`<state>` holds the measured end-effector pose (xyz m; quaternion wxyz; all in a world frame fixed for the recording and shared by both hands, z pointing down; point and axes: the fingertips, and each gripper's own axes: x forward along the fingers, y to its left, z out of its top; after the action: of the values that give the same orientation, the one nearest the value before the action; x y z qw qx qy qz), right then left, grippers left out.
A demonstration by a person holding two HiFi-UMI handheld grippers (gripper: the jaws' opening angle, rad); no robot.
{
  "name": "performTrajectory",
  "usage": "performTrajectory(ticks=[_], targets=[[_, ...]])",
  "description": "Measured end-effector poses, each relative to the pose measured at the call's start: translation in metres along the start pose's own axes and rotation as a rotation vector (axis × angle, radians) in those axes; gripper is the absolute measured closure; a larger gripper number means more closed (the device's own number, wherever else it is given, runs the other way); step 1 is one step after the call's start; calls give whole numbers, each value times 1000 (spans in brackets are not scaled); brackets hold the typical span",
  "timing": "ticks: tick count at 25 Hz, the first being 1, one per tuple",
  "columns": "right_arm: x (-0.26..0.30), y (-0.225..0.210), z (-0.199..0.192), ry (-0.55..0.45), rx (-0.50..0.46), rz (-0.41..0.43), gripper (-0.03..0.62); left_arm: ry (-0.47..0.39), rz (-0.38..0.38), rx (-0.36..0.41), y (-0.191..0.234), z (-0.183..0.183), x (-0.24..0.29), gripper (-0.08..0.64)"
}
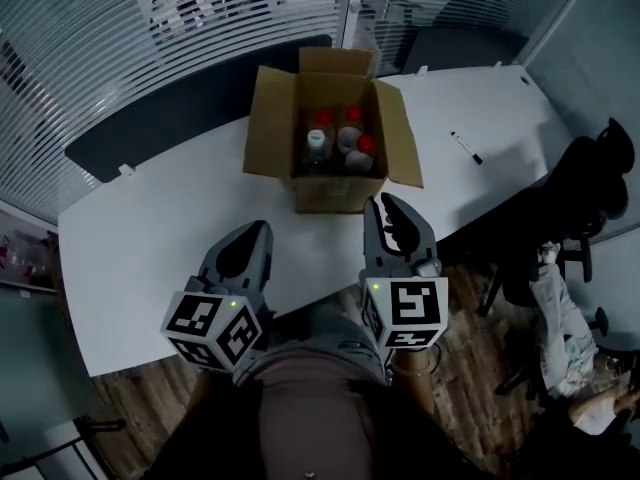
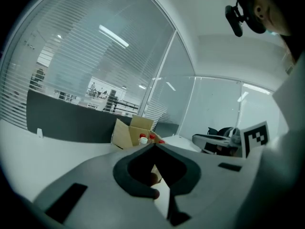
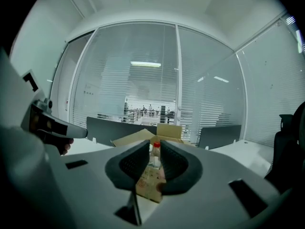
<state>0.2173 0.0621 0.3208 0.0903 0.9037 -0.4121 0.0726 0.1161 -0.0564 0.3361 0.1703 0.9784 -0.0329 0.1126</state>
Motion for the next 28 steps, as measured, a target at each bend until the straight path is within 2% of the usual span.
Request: performTrajectory(ticks=[7, 14, 28], targets=[[43, -18, -8, 62, -18, 54, 482, 7, 39, -20, 9, 5, 33, 551], [84, -38, -13, 102, -41, 78, 457, 12, 91, -36, 25, 8, 55, 551], [156, -54, -48, 300, -96, 148, 429, 60, 188, -63, 50, 15, 96, 551]])
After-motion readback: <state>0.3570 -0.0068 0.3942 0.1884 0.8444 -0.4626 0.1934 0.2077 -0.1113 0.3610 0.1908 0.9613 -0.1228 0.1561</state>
